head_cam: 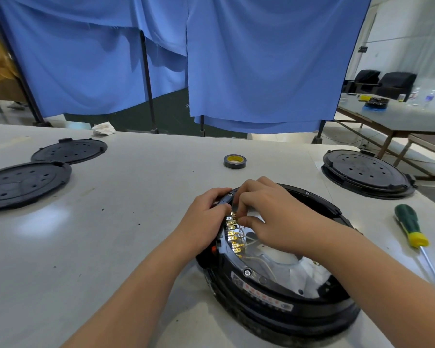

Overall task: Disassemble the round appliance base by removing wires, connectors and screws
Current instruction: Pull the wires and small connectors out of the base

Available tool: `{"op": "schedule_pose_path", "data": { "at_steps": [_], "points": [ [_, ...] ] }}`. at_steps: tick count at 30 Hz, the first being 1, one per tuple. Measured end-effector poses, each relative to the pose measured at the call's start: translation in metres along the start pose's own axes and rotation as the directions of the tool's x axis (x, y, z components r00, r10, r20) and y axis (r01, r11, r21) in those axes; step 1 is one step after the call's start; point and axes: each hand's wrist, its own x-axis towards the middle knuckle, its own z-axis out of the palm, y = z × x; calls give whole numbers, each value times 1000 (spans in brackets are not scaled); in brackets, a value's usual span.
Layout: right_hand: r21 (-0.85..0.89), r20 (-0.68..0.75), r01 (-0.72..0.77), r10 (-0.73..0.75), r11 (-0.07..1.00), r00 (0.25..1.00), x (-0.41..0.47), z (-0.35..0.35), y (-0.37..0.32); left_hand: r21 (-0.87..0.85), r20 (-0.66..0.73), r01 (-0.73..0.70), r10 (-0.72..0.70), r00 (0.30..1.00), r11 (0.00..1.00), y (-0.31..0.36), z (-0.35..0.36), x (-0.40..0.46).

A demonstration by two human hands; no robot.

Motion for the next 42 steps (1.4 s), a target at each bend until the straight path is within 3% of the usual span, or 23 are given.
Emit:
{"op": "schedule_pose_path", "data": {
  "at_steps": [12,16,19,22,24,27,30,34,38,42],
  "points": [
    [-76,6,-70,71,995,997,2,-2,14,-9,-3,25,-25,1000,1000,4,0,-2],
    [203,-17,-129,135,971,991,-12,-14,24,-30,-8,28,-29,1000,999,4,0,-2],
    [398,-125,-144,209,906,970,-21,-25,30,-39,-11,13,-13,1000,999,2,-1,-1],
    [587,-280,-103,321,803,905,-23,-49,45,-52,-9,18,-18,1000,998,-1,-2,-2],
    [621,-356,-110,405,776,842,-24,-64,64,-55,-5,22,-22,1000,998,-1,-3,-3],
    [523,-356,-252,478,814,803,-23,-72,107,-53,-8,14,-14,1000,998,-1,-3,-2],
    [316,-242,-464,543,828,804,-18,-59,149,-38,-12,4,-4,1000,999,0,-3,-2],
    [114,-61,-542,551,832,832,-7,-21,182,-21,-13,-9,9,1000,1000,1,-2,-2],
    [48,-13,-574,575,818,818,8,8,195,-26,-30,-11,10,1000,1000,-1,-2,-2],
    [128,-89,-618,630,776,772,16,17,200,-43,-38,-24,22,999,999,-1,-1,-1]
  ]
}}
